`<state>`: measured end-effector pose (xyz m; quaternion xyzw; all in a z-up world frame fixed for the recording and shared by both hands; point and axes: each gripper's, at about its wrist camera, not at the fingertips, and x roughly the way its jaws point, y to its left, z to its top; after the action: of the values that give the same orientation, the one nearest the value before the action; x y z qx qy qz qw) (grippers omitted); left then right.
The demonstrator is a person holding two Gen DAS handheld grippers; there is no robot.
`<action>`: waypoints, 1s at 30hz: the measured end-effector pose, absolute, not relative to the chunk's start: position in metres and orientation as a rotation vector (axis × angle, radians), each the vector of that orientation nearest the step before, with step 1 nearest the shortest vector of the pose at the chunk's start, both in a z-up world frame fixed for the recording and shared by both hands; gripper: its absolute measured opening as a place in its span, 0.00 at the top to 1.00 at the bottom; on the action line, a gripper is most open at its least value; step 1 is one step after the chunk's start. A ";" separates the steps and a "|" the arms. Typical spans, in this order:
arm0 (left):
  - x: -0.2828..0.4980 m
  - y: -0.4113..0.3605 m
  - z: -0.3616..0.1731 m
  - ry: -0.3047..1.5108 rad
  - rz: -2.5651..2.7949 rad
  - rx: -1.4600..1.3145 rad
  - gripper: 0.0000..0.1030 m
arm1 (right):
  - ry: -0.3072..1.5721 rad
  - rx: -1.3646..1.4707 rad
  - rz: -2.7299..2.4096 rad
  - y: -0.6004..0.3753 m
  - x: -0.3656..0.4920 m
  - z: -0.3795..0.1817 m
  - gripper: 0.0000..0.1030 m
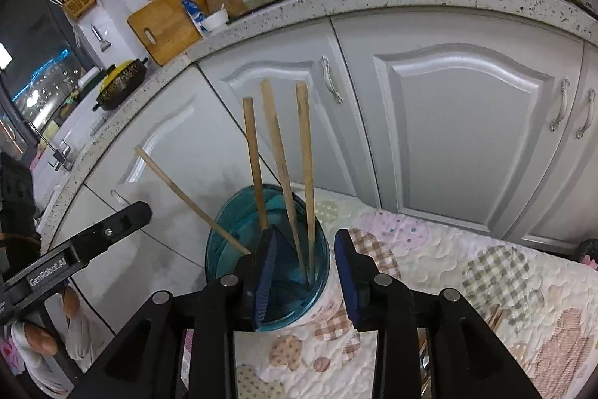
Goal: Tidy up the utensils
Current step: 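Lift both open grippers away from the holder toward the utensils on the cloth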
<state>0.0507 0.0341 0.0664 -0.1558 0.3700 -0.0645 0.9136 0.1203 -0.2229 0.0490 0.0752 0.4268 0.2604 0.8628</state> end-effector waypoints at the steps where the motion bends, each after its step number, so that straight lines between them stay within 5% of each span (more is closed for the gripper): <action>1: 0.048 0.034 0.065 0.762 -0.127 -0.323 0.67 | 0.895 0.158 0.540 -0.224 0.119 0.049 0.70; 30: 0.005 -0.046 0.037 0.787 -0.183 -0.160 0.67 | 0.879 0.146 0.378 -0.295 0.050 0.043 0.66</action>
<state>0.0053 -0.0465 0.0365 -0.0778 0.3827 -0.0889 0.9163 0.0497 -0.2949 0.0433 0.0704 0.4224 0.1815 0.8853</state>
